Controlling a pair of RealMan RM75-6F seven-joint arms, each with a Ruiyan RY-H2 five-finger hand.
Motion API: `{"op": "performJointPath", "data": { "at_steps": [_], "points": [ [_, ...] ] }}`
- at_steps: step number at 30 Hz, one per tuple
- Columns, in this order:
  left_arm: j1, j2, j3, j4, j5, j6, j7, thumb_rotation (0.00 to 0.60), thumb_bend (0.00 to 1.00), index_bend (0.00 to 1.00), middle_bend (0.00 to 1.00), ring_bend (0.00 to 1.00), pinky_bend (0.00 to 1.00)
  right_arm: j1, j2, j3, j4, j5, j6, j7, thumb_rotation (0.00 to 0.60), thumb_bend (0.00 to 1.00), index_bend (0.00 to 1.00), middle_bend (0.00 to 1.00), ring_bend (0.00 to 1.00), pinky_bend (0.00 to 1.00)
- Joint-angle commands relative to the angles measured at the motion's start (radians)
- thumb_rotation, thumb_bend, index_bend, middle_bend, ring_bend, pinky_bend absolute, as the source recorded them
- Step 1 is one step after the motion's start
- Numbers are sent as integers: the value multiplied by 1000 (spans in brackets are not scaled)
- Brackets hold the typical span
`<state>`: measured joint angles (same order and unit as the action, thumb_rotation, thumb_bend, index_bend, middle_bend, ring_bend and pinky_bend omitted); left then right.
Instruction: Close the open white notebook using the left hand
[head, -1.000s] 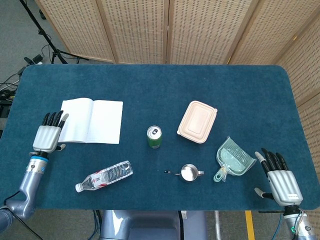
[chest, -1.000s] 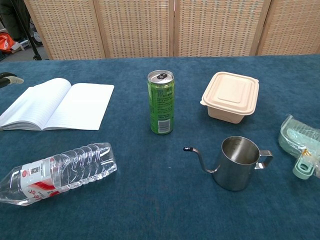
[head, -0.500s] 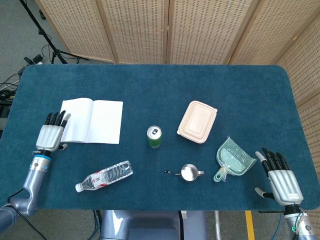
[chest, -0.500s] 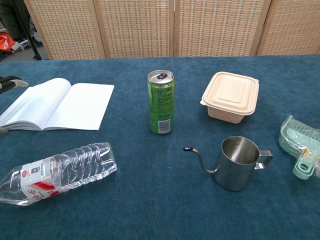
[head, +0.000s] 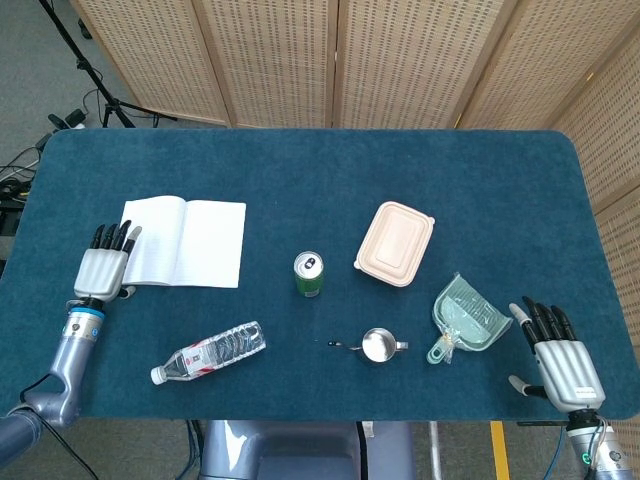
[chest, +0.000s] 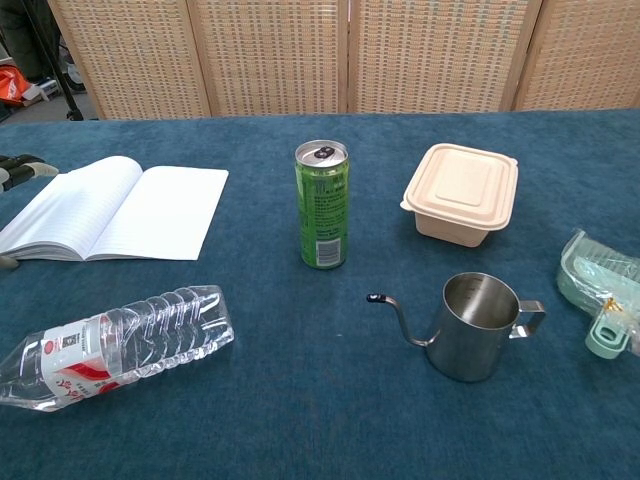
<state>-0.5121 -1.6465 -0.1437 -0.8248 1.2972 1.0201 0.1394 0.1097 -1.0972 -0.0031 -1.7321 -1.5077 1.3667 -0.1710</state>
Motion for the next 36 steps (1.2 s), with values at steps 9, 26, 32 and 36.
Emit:
{"op": "performJointPath", "data": {
  "at_steps": [9, 26, 32, 36],
  "points": [
    [-7, -52, 10, 105, 21, 27, -6, 600, 7, 0, 0, 0, 0, 1, -2, 0, 3, 0, 1, 1, 600, 0, 0, 0, 0, 0],
    [-13, -134, 27, 244, 111, 191, -98, 600, 245, 0, 0, 0, 0, -1, -1, 0, 4, -7, 8, 7, 600, 0, 0, 0, 0, 0],
    [-19, -156, 21, 273, 127, 243, -121, 600, 267, 0, 0, 0, 0, -2, 1, 1, 4, -6, 10, 10, 600, 0, 0, 0, 0, 0],
    [-25, -184, -1, 294, 133, 323, -152, 600, 269, 0, 0, 0, 0, -2, 2, 1, 4, -7, 11, 12, 600, 0, 0, 0, 0, 0]
  ]
}}
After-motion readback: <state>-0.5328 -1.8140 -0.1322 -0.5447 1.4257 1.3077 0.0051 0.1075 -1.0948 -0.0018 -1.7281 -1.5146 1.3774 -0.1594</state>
